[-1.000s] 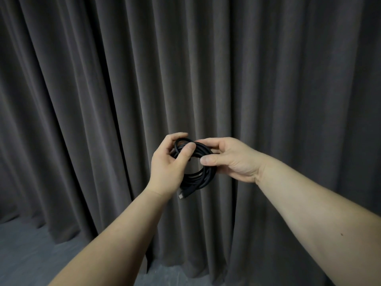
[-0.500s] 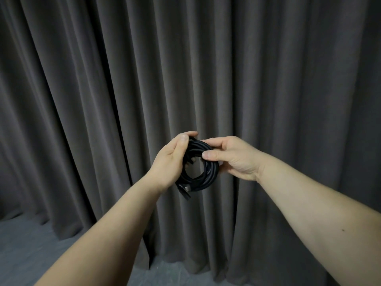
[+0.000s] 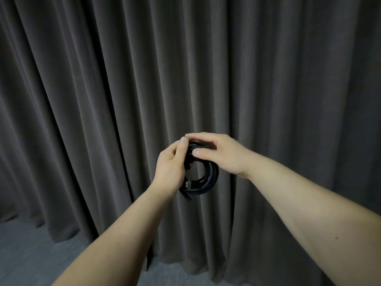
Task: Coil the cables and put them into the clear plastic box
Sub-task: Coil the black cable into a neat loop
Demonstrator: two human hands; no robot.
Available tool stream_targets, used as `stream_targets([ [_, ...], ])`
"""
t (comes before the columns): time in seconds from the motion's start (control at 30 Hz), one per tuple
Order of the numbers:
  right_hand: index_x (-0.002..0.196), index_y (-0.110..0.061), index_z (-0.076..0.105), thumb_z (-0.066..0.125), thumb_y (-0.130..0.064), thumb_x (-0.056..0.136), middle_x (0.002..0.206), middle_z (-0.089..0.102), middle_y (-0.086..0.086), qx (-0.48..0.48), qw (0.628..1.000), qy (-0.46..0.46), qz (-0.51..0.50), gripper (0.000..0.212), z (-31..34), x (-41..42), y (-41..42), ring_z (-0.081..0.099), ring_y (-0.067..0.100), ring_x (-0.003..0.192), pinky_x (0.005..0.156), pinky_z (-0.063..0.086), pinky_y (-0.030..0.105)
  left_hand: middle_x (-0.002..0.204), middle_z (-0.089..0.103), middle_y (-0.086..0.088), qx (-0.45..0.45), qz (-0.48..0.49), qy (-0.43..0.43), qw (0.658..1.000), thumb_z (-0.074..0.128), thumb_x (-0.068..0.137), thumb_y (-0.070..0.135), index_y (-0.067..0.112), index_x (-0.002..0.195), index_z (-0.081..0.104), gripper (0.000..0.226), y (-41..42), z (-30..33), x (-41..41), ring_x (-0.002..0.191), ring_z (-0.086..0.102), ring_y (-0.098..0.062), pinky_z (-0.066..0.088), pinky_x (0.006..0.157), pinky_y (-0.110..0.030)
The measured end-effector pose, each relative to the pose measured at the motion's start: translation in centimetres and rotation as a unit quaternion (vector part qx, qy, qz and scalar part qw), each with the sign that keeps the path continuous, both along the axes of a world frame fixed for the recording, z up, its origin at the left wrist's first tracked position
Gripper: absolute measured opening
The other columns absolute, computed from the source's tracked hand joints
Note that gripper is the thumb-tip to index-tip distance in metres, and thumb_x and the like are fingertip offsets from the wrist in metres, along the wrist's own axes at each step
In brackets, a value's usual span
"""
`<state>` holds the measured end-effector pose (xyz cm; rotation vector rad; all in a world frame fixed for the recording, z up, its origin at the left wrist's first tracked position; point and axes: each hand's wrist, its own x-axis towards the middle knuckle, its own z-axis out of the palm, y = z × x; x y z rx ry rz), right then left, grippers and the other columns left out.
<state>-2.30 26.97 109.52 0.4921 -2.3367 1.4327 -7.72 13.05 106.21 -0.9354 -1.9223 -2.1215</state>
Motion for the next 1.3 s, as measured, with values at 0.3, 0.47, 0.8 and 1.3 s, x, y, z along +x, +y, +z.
stream_targets([
  [0.3, 0.11, -0.03, 0.067, 0.07, -0.01, 0.084, 0.106, 0.072, -0.005, 0.015, 0.999, 0.048, -0.018, 0.033, -0.1, 0.0, 1.2, 0.066, 0.01, 0.102, 0.098, 0.049, 0.027, 0.093, 0.071, -0.005, -0.002, -0.041, 0.017, 0.999, 0.05, 0.097, 0.04, 0.018, 0.112, 0.069, 0.033, -0.4, 0.2, 0.2, 0.072, 0.057, -0.004, 0.045, 0.064, -0.017],
  [0.47, 0.102, -0.025, 0.065, 0.073, -0.017, 0.081, 0.094, 0.072, -0.007, -0.052, 0.998, 0.004, -0.031, 0.024, -0.6, -0.4, 1.7, 0.067, 0.003, 0.09, 0.089, 0.049, 0.023, 0.095, 0.072, 0.008, -0.004, -0.036, 0.063, 0.997, 0.054, 0.098, 0.018, 0.031, 0.115, 0.065, 0.023, -0.5, 0.0, 0.0, 0.078, 0.06, 0.001, 0.046, 0.076, -0.018],
  [0.8, 0.108, -0.033, 0.065, 0.073, -0.038, 0.073, 0.076, 0.045, -0.015, 0.349, 0.918, 0.127, -0.137, 0.036, -0.4, 1.6, -1.0, 0.045, 0.008, 0.082, 0.077, 0.04, 0.025, 0.102, 0.071, 0.007, 0.053, 0.119, 0.038, 0.991, 0.057, 0.097, 0.023, 0.023, 0.112, 0.067, 0.018, 0.1, 0.3, -1.5, 0.089, 0.066, 0.002, 0.053, 0.081, -0.017],
  [1.3, 0.076, -0.011, 0.06, 0.06, -0.011, 0.081, 0.062, 0.069, 0.003, -0.028, 0.981, 0.068, -0.179, 0.005, 1.1, -0.4, -3.1, 0.067, 0.017, 0.056, 0.06, 0.053, 0.032, 0.1, 0.069, 0.024, -0.02, 0.156, 0.066, 0.985, 0.06, 0.094, 0.031, 0.036, 0.115, 0.066, 0.022, -0.4, -1.6, -1.8, 0.102, 0.061, 0.008, 0.044, 0.093, -0.014],
])
